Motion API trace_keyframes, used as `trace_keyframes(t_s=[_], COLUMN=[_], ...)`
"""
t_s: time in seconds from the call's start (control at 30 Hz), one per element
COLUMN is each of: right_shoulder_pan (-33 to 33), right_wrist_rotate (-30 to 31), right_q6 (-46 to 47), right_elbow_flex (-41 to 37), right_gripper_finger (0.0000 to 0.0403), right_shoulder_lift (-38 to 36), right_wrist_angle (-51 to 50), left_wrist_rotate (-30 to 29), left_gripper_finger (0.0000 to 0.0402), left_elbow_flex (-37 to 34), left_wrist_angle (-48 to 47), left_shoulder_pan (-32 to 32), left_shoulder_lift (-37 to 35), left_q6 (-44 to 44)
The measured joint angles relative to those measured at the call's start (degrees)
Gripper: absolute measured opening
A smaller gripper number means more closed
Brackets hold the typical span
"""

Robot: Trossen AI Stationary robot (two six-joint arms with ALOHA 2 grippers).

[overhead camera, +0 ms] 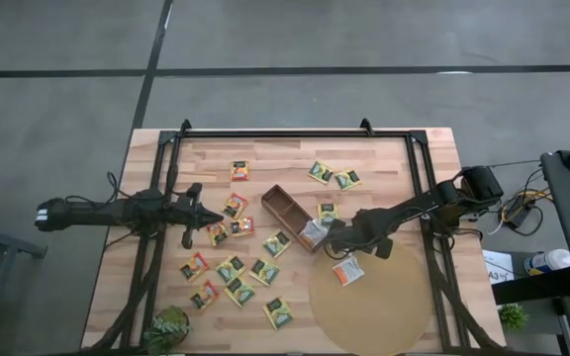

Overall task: Pick & Place Tea
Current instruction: Put the white tea bag into the right section of the wooden organizer

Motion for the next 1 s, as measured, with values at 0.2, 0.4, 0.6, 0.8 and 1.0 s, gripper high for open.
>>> trace_keyframes(t_s=[0.2, 0.4, 0.6, 0.8, 1.0], right_shoulder_pan=[0.00, 0.00, 0.00, -0.04, -0.04], right_wrist_rotate=[-0.04, 0.04, 1.28, 4.74, 6.00], right_q6=[-0.63, -0.81, -2.55, -7.09, -11.16], right_elbow_flex=[-1.57, -1.70, -1.71, 1.49, 7.41], right_gripper_finger=[0.0117, 0.0034, 0.0010, 0.0008, 0.0008], right_shoulder_lift=[-0.17, -0.17, -0.52, -2.29, -4.05], right_wrist_angle=[1.23, 0.97, 1.09, -1.11, -12.17], left_wrist_rotate=[0.00, 0.02, 0.00, 0.02, 0.00], left_gripper_finger=[0.0000, 0.0000, 0.0000, 0.0000, 0.0000], left_elbow_flex=[0.00, 0.01, 0.00, 0.00, 0.02], left_wrist_angle=[0.00, 0.00, 0.00, 0.02, -0.02], left_shoulder_pan=[0.00, 0.01, 0.00, 0.00, 0.02], left_shoulder_lift=[0.00, 0.00, 0.00, 0.00, 0.00], left_q6=[-0.02, -0.01, -0.01, 0.00, -0.01])
